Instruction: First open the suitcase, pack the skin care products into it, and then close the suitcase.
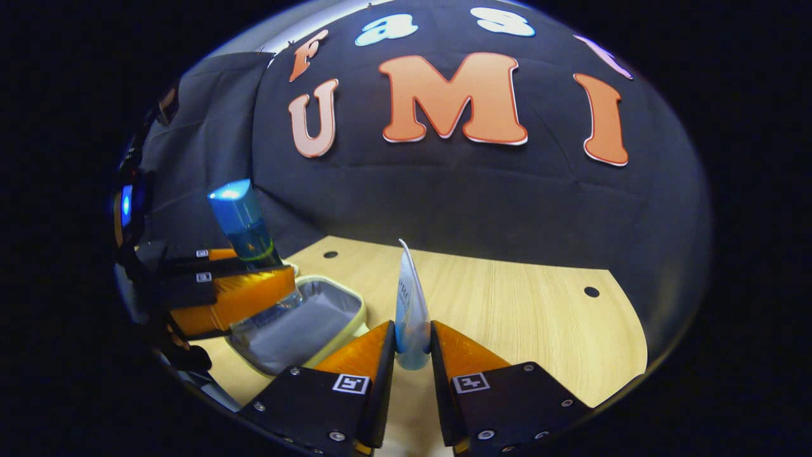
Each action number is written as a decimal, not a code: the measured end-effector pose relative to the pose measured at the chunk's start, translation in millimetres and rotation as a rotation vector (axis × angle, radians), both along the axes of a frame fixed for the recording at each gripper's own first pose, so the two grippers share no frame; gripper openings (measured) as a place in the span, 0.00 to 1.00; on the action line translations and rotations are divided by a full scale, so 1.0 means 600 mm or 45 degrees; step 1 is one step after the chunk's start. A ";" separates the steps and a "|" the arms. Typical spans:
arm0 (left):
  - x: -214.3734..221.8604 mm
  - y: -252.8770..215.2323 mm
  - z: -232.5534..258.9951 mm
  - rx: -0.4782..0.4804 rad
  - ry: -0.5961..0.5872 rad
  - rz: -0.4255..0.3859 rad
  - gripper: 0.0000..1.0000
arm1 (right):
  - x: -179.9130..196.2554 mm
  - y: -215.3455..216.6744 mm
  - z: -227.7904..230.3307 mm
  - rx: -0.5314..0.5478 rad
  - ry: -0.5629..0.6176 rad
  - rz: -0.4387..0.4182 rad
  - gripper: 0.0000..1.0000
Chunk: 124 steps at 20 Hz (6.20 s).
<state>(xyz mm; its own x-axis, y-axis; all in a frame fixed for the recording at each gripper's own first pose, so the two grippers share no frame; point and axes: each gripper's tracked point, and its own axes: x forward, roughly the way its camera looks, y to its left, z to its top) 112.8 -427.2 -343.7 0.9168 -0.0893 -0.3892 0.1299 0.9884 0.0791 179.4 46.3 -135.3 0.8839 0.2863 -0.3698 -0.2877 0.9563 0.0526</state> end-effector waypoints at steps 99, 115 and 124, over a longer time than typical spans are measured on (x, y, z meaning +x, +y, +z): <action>-0.147 0.837 -0.192 -0.257 0.605 0.745 0.95 | 0.026 0.131 0.079 0.145 0.325 -0.420 0.90; -0.095 0.829 -0.209 -0.397 0.668 0.611 0.12 | -0.013 0.093 0.166 0.119 0.176 -0.396 0.92; -0.044 0.746 0.014 0.034 0.368 0.384 0.05 | -0.003 0.084 0.187 0.136 0.067 -0.287 0.93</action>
